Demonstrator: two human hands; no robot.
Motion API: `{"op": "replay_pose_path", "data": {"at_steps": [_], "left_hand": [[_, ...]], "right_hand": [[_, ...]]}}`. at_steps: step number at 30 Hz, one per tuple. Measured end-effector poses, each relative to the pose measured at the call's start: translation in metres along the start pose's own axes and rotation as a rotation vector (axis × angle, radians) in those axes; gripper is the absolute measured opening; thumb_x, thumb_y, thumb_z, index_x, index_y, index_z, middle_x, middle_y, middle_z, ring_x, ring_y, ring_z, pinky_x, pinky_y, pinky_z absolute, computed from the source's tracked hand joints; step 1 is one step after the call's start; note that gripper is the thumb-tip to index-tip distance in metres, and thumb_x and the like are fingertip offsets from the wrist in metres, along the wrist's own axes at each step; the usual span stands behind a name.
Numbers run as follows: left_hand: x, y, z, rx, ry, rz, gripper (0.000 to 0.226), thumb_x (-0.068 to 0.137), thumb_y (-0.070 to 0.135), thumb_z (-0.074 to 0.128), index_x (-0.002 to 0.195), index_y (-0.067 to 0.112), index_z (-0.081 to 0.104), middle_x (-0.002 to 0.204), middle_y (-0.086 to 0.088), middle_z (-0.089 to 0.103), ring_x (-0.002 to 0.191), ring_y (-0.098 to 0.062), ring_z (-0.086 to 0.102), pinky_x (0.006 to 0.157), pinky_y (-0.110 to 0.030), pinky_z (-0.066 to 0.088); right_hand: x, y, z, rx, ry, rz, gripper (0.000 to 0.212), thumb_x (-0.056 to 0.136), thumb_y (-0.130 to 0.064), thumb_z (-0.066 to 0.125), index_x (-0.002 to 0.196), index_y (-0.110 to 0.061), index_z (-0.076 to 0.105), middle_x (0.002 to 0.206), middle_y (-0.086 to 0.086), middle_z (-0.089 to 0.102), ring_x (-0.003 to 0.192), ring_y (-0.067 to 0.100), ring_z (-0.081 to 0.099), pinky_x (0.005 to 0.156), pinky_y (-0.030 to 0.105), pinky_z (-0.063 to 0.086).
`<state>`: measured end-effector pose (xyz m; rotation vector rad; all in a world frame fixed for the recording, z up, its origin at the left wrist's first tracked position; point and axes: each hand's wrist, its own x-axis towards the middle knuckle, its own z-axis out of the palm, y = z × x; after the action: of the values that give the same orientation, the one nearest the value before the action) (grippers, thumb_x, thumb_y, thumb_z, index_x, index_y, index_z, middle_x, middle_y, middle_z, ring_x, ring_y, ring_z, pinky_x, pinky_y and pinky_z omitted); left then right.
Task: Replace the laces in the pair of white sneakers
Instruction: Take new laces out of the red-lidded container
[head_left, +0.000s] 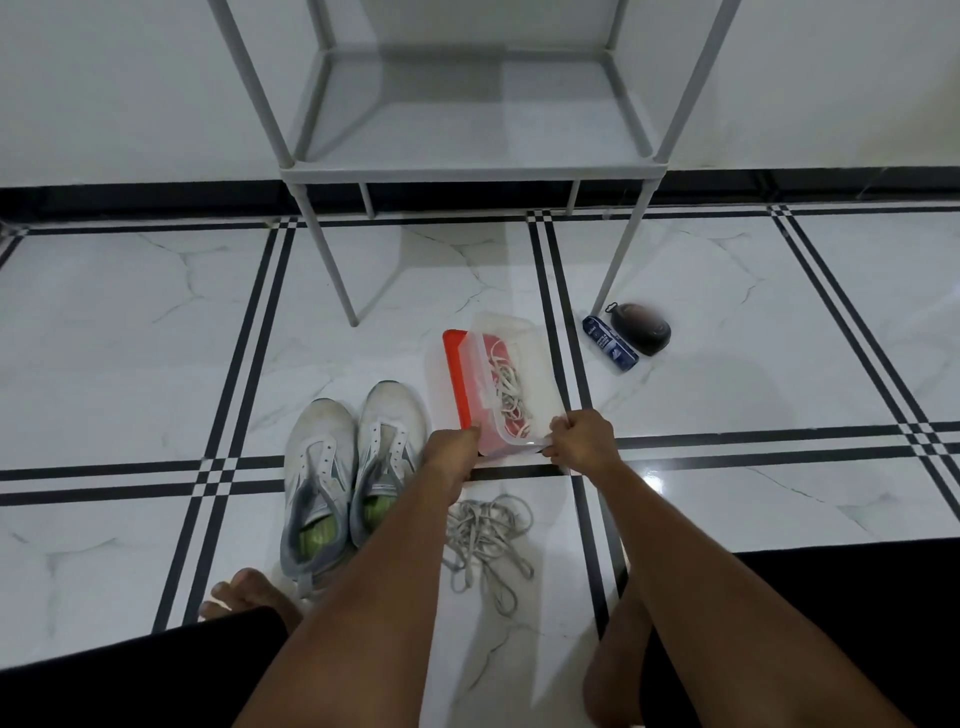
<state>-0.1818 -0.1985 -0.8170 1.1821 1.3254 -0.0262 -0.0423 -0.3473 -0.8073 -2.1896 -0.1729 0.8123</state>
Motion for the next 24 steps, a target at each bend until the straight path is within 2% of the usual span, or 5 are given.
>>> {"op": "replay_pose_path", "data": {"at_steps": [6,11,15,19,24], "left_hand": [[-0.046,0.021,0.0,0.252,0.608,0.566,0.024,0.108,0.029,0.046,0.11,0.007,0.057,0.099,-0.015,0.07,0.085,-0.039,0.068,0.07,-0.039,0.05],[-0.065,0.027,0.009,0.656,0.489,0.874,0.032,0.108,0.048,0.043,0.108,0.019,0.055,0.091,-0.004,0.071,0.071,-0.032,0.07,0.064,-0.043,0.058],[-0.065,0.015,0.015,0.805,0.286,1.03,0.041,0.107,0.057,0.039,0.114,0.024,0.062,0.117,0.004,0.066,0.105,-0.02,0.065,0.104,-0.051,0.048],[-0.043,0.015,0.017,0.558,0.486,0.583,0.059,0.101,0.041,0.055,0.146,0.005,0.041,0.153,-0.021,0.042,0.135,-0.038,0.048,0.111,-0.055,0.044],[-0.04,0.026,0.007,0.341,0.151,0.41,0.029,0.103,0.024,0.05,0.13,0.013,0.055,0.11,-0.004,0.066,0.096,-0.027,0.063,0.082,-0.036,0.049]], "right_hand": [[0.002,0.006,0.008,-0.182,0.006,-0.08,0.038,0.098,-0.025,0.048,0.077,0.0,0.068,0.071,0.011,0.075,0.069,0.028,0.075,0.072,0.049,0.065],[-0.004,-0.013,0.015,-0.236,-0.021,-0.072,0.066,0.107,-0.064,0.035,0.08,-0.012,0.065,0.085,0.008,0.069,0.088,0.031,0.068,0.08,0.036,0.051],[-0.012,-0.028,0.016,0.115,-0.037,0.031,0.084,0.098,-0.083,0.018,0.126,-0.025,0.072,0.115,0.003,0.069,0.112,0.029,0.066,0.103,0.049,0.055],[-0.016,-0.026,0.015,0.074,-0.054,-0.041,0.089,0.093,-0.087,0.038,0.157,-0.026,0.05,0.155,0.002,0.057,0.142,0.025,0.054,0.12,0.042,0.041],[-0.017,-0.019,0.016,-0.154,-0.037,-0.177,0.074,0.107,-0.052,0.053,0.167,-0.015,0.03,0.155,0.011,0.057,0.142,0.03,0.054,0.11,0.035,0.041]]}}
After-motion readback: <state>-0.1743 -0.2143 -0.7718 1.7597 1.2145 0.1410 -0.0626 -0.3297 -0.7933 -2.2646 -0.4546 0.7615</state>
